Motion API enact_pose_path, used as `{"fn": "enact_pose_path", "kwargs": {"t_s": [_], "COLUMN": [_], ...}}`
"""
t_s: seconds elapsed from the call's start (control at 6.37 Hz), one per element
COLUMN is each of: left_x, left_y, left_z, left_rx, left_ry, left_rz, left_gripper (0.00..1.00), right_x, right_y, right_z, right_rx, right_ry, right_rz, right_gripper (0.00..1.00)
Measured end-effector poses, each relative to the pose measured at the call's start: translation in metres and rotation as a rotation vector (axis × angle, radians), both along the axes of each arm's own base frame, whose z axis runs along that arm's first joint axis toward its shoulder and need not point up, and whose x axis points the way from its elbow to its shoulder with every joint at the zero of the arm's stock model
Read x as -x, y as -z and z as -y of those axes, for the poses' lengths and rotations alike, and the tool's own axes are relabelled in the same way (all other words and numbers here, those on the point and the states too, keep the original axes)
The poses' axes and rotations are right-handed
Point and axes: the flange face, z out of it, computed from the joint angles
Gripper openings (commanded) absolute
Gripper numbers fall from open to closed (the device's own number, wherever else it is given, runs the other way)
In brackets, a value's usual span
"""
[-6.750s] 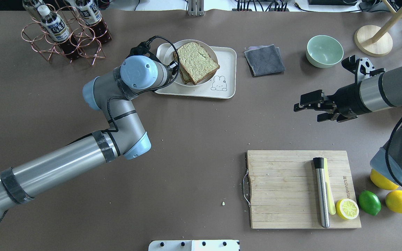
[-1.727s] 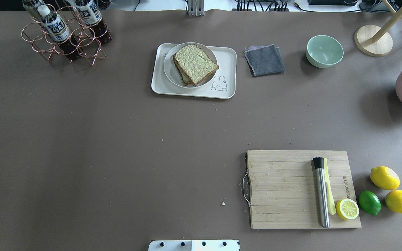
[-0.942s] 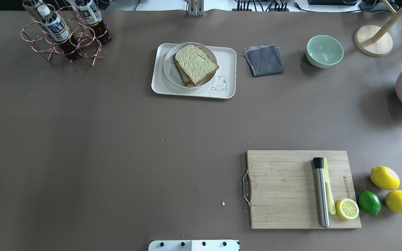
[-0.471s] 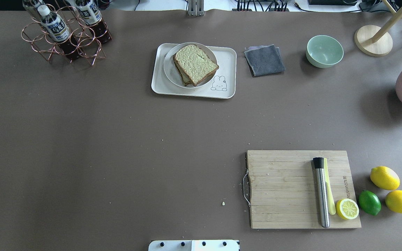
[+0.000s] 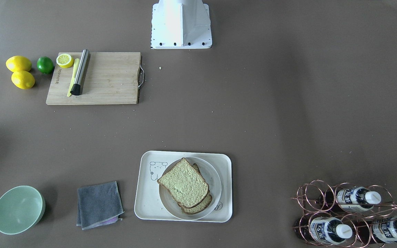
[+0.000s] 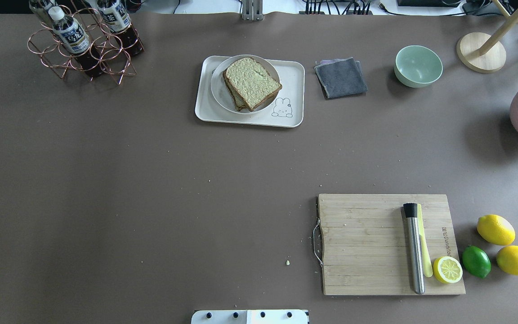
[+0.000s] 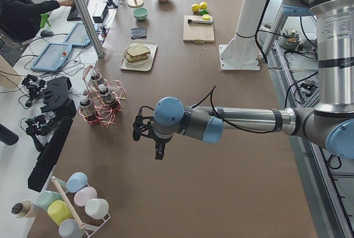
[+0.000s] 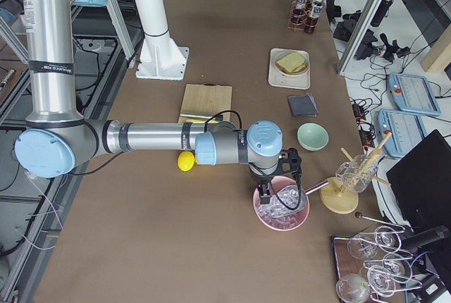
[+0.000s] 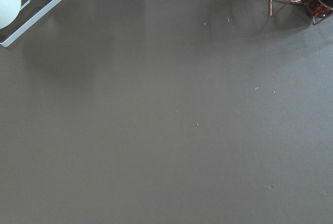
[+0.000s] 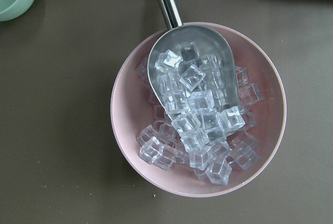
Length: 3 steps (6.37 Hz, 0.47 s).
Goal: Make sandwich and place on tray
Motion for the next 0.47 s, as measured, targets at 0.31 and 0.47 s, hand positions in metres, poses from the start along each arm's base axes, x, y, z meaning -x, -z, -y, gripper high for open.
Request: {"fn": "enact_pose_path", "kwargs": {"t_s": [0.31,0.47], "left_x": [0.0007,0.0027], "left_y": [0.002,0.004], "left_z": [0.0014,0.0023], "left_rx": [-0.005,-0.009], "left_ry": [0.001,0.006], "left_rz": [0.0,0.0], "left_gripper": [0.97,0.97], "right_x": [0.0001,0.0], "right_y": [0.0,-0.0006], "right_z": [0.0,-0.0006], "right_rx": [0.0,0.002], "right_ry": [0.0,0.0], "right_rz": [0.0,0.001], "right_gripper": [1.0,1.0]}}
